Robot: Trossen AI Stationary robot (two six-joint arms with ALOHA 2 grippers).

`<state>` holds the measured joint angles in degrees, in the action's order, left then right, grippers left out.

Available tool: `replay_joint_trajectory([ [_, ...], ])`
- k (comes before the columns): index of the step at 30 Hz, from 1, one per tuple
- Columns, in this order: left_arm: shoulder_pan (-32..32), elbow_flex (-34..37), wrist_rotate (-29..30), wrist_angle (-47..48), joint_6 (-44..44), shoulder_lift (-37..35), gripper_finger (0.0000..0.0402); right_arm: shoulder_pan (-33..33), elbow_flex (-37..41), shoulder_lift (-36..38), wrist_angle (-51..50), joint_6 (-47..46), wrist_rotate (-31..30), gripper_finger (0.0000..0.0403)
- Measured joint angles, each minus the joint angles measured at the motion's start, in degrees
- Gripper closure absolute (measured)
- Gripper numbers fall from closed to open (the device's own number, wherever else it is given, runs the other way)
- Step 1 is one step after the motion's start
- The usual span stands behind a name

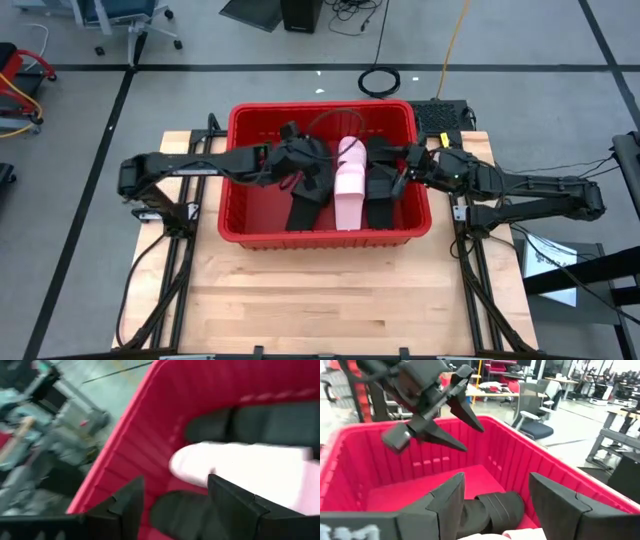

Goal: Pick and place slides into bin
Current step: Return to Home Position

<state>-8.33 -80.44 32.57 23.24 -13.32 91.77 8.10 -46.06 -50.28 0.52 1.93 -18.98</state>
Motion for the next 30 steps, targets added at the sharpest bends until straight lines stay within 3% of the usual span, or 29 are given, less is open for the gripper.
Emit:
replay_joint_trajectory([
  [7, 3.56, 0.73, -7.86, 2.71, 5.98, -8.67, 0.0188, -1.91, 0.0, 0.24, 1.14, -1.08, 0.0, 0.0193],
  [11, 7.73, 3.5, -7.16, 4.46, 6.65, -12.28, 0.0188, -2.22, 0.01, 0.15, 1.21, -4.51, -0.04, 0.0193],
  [17, 13.91, 10.5, -3.47, -2.7, 7.93, -18.21, 0.0188, -3.71, 0.01, 0.28, -0.56, -14.92, 0.31, 0.0193],
  [26, 21.14, 14.36, -3.95, -3.03, 9.75, -24.29, 0.0188, -6.05, 0.03, 1.6, -0.19, -16.49, 14.33, 0.0193],
  [30, 23.79, 14.34, -3.91, -1.91, 9.37, -26.06, 0.0188, -7.74, -0.04, 2.79, 0.85, -16.34, 17.75, 0.0193],
])
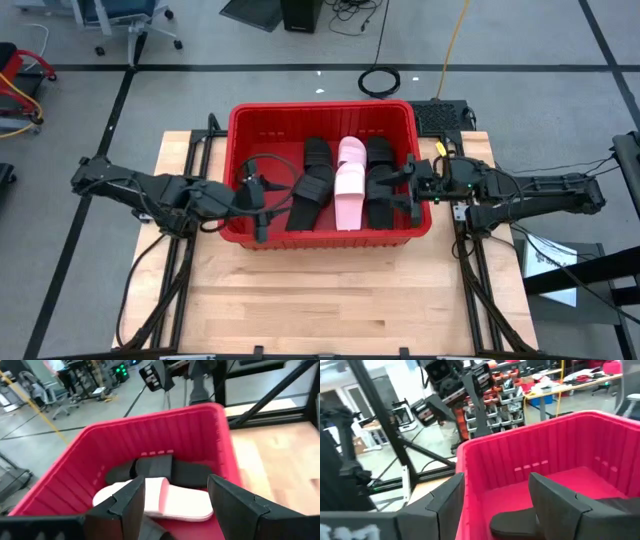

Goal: Pick and place slides into bin
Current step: Return to Home Position

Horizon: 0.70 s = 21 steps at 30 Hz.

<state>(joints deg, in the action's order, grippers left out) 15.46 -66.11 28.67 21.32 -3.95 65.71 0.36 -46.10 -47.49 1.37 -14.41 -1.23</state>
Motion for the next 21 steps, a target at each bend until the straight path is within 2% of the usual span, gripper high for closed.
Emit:
replay_joint_trajectory([
  [10, 6.12, 0.0, 0.96, 0.4, 1.14, -1.34, 0.0188, -7.02, 0.04, 0.94, 1.48, 0.26, -0.03, 0.0193],
  [18, 8.43, 0.14, 5.26, -0.17, 1.18, -2.0, 0.0188, -9.81, 0.04, 2.69, 1.33, 0.76, -0.11, 0.0193],
  [21, 8.63, 3.16, 4.78, -2.35, 0.33, -3.8, 0.0188, -10.76, 0.04, 3.68, 0.67, 0.79, -0.13, 0.0193],
])
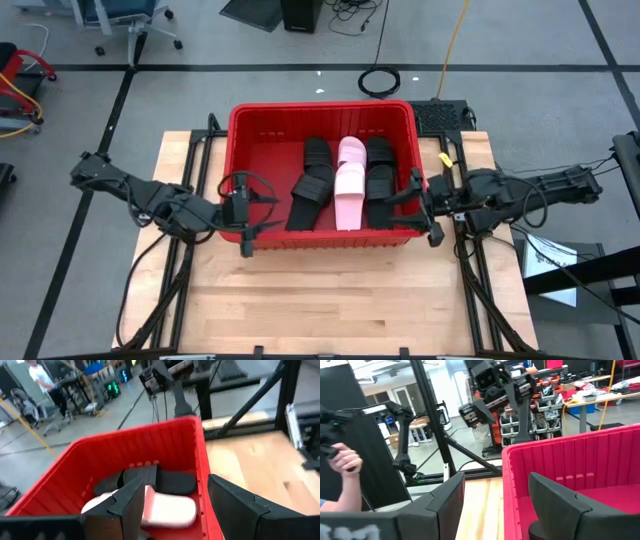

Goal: Pick and place slides into bin
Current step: Return to Home Position

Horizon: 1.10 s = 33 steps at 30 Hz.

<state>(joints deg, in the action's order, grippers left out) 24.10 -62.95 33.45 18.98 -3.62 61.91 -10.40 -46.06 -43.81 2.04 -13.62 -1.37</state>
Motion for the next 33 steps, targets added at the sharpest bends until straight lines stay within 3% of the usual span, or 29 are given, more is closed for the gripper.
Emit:
replay_joint_trajectory([
  [6, -2.34, 12.91, -0.94, -13.33, -2.43, -10.58, 0.0188, -0.99, 0.0, 1.67, -0.13, 1.26, 0.0, 0.0193],
  [12, -8.16, 24.13, -15.95, -20.7, -4.86, -23.98, 0.0188, -0.97, 0.0, 1.99, -0.61, 2.01, -0.28, 0.0193],
  [15, -11.47, 28.65, -19.39, -23.82, -3.74, -29.53, 0.0188, -0.97, 0.0, 1.99, -0.59, 2.77, -0.49, 0.0193],
  [24, -17.23, 36.85, -23.18, -25.02, -3.35, -41.19, 0.0188, -0.97, 0.26, 7.59, -4.46, 4.65, -1.79, 0.0193],
  [33, -17.4, 41.19, -24.98, -24.98, -6.65, -50.09, 0.0188, -0.95, 11.73, 21.67, 4.73, 6.92, -3.07, 0.0193],
])
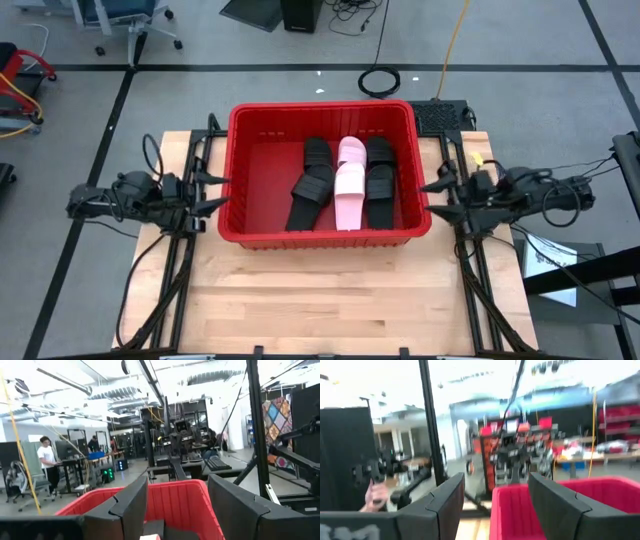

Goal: Pick and place slides into bin
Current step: Return to Home Position

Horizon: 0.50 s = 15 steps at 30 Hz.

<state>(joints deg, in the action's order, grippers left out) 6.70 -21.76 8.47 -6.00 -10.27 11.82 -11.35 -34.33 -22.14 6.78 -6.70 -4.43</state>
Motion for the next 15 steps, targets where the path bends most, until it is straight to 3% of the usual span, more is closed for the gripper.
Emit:
replay_joint_trajectory([
  [11, 0.0, 3.13, -0.02, 0.43, -1.71, -5.99, 0.0188, 0.0, 9.71, 20.8, 1.6, 4.43, -0.08, 0.0193],
  [15, 0.0, 3.13, 0.09, 2.77, -2.94, -5.93, 0.0188, -0.01, 10.91, 21.9, 0.31, 6.28, -1.44, 0.0193],
])
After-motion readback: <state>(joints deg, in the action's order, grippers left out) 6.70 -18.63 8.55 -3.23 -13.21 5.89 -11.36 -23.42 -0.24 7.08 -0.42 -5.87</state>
